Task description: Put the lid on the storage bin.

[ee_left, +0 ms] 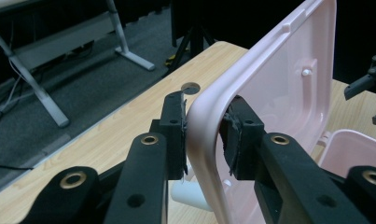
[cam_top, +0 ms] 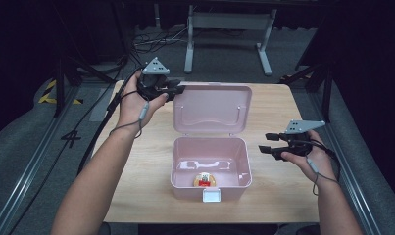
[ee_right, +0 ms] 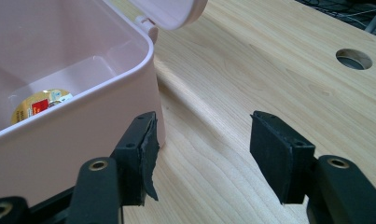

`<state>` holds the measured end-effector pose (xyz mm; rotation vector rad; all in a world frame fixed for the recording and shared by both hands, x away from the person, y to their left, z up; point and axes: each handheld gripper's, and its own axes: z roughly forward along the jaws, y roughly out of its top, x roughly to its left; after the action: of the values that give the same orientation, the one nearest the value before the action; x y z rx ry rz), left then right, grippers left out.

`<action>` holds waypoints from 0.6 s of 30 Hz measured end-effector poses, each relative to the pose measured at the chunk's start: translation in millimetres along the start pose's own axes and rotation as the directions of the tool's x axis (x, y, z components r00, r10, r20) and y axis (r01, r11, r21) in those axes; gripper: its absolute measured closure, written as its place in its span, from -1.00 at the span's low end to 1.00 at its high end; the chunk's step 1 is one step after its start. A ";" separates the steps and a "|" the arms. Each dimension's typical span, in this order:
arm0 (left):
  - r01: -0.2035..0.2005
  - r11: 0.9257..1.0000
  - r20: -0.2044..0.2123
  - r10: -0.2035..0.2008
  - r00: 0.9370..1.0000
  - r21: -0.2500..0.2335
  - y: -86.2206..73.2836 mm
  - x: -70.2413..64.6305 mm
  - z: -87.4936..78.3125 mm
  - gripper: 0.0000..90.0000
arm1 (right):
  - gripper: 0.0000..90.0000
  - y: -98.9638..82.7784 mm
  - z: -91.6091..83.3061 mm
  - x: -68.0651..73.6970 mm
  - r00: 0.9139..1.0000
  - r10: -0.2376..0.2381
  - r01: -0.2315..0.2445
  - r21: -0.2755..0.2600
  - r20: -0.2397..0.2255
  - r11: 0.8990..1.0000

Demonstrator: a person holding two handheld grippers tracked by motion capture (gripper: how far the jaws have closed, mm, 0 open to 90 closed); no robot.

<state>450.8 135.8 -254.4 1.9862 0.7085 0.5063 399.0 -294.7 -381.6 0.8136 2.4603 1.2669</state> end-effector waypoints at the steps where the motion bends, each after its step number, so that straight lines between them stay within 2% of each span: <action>1: 0.001 1.000 0.004 -0.001 1.000 -0.006 -0.2 -2.8 -2.8 0.58 | -0.07 0.1 -0.5 0.3 1.000 -0.001 0.001 0.000 0.001 1.000; 6: -0.017 0.999 0.011 0.017 1.000 -0.030 -3.8 -10.5 -11.6 0.53 | -0.07 1.7 -3.8 2.8 1.000 -0.007 0.006 -0.011 -0.001 1.000; 12: 0.001 0.998 0.047 0.002 0.999 -0.068 -10.6 -15.1 -19.0 0.46 | -0.07 2.8 -6.7 5.1 1.000 0.004 -0.004 -0.026 -0.020 1.000; 18: -0.005 0.996 0.070 0.011 0.997 -0.094 -15.0 -21.5 -26.1 0.33 | -0.08 4.6 -9.0 7.8 1.000 0.002 -0.003 -0.030 -0.030 1.000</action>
<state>414.8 144.2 -256.4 1.9100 0.6222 0.4637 390.2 -294.0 -372.4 0.7959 2.4580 1.3236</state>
